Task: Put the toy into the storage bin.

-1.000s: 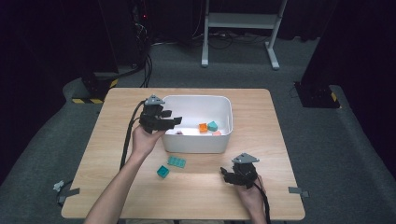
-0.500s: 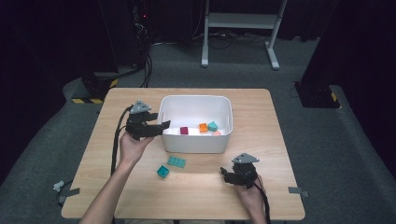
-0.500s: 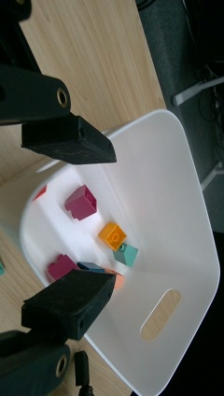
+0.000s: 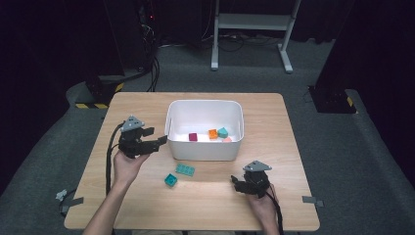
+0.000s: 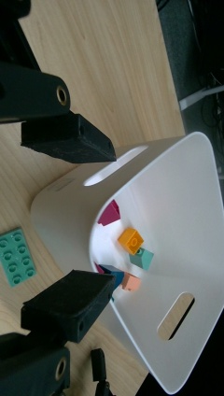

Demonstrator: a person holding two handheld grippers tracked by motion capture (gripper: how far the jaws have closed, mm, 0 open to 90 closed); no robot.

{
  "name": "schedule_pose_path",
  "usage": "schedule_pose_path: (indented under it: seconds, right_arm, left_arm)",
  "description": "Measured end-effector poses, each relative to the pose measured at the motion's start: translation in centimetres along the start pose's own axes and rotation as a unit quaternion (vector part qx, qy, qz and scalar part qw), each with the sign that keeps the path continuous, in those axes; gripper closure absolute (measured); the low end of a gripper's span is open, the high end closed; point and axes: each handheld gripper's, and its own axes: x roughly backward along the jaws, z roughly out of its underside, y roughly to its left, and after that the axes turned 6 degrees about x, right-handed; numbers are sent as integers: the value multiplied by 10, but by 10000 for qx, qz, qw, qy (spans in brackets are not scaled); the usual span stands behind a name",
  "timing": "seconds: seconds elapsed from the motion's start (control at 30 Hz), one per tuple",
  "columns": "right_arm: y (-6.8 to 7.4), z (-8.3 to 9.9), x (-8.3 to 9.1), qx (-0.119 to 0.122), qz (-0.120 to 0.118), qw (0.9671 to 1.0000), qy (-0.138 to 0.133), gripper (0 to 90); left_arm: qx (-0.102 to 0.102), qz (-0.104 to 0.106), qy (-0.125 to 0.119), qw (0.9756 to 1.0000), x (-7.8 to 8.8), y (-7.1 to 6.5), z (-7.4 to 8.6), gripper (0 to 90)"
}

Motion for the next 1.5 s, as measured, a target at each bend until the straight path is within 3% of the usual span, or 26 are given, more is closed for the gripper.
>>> schedule_pose_path:
  seconds: [0.8, 1.07, 1.3, 1.5]
  right_arm:
    - [0, 0, 0, -1, -2, 10000, 0, 281]
    - [0, 0, 0, -1, -1, 10000, 1, 281]
    - [0, 0, 0, -1, 0, 10000, 0, 281]
    - [0, 0, 0, 0, 1, 10000, -1, 281]
  left_arm:
    - [147, 52, 319, 9994, -6, -5, 65, 342]
    - [-25, 33, 541, 9985, -14, -13, 88, 342]
    - [-20, 78, 648, 9979, -23, -19, 104, 346]
    - [-185, 28, 923, 9956, -33, -25, 117, 359]
